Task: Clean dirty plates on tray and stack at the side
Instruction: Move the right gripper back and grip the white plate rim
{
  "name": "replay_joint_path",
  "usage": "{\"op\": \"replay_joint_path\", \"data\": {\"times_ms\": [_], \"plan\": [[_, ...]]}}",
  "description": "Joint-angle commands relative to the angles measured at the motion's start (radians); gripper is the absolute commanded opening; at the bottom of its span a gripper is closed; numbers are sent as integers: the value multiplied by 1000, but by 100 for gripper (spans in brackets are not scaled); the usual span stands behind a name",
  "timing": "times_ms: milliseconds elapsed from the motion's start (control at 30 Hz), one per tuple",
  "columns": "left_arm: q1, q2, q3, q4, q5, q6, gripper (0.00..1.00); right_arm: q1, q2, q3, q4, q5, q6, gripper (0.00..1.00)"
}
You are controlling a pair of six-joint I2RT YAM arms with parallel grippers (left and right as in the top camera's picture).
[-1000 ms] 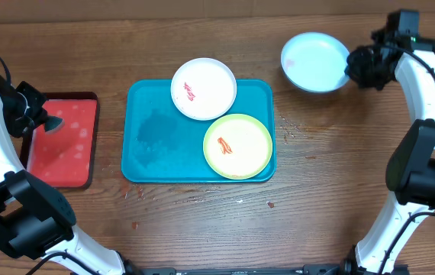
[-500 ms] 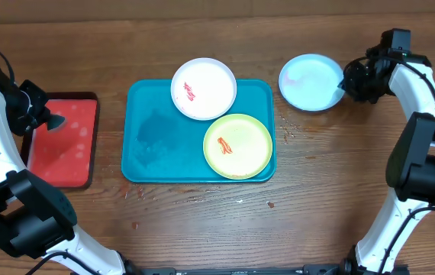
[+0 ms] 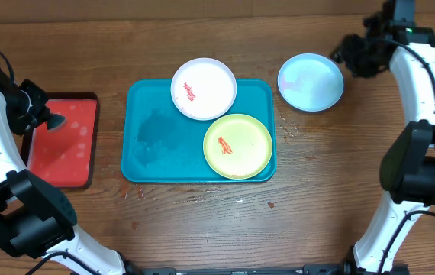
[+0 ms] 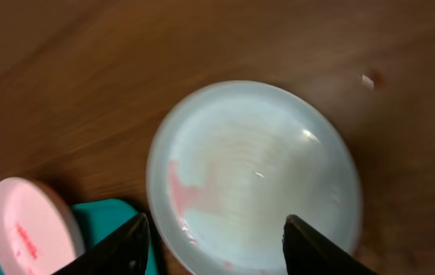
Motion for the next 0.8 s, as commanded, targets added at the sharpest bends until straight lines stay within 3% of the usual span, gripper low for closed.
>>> {"op": "replay_joint_path", "data": {"times_ms": [0, 33, 133, 300, 467, 533, 767], "plan": [[-29, 3, 3, 2, 11, 20, 4, 116, -32, 1, 84, -43, -53, 62], [-40, 3, 3, 4, 9, 21, 4, 172, -22, -10, 135, -42, -74, 63], [-66, 3, 2, 12, 0, 33, 4, 276, 13, -32, 217, 23, -80, 78], [-101, 3, -1, 16, 0, 58, 4, 448, 131, -48, 297, 277, -79, 85], [-109, 3, -1, 20, 0, 58, 4, 511, 191, -48, 298, 306, -77, 65], [-109, 3, -1, 25, 0, 58, 4, 522, 193, -48, 297, 306, -74, 47], [-109, 3, -1, 27, 1, 58, 4, 533, 195, -48, 303, 298, -75, 43]]}}
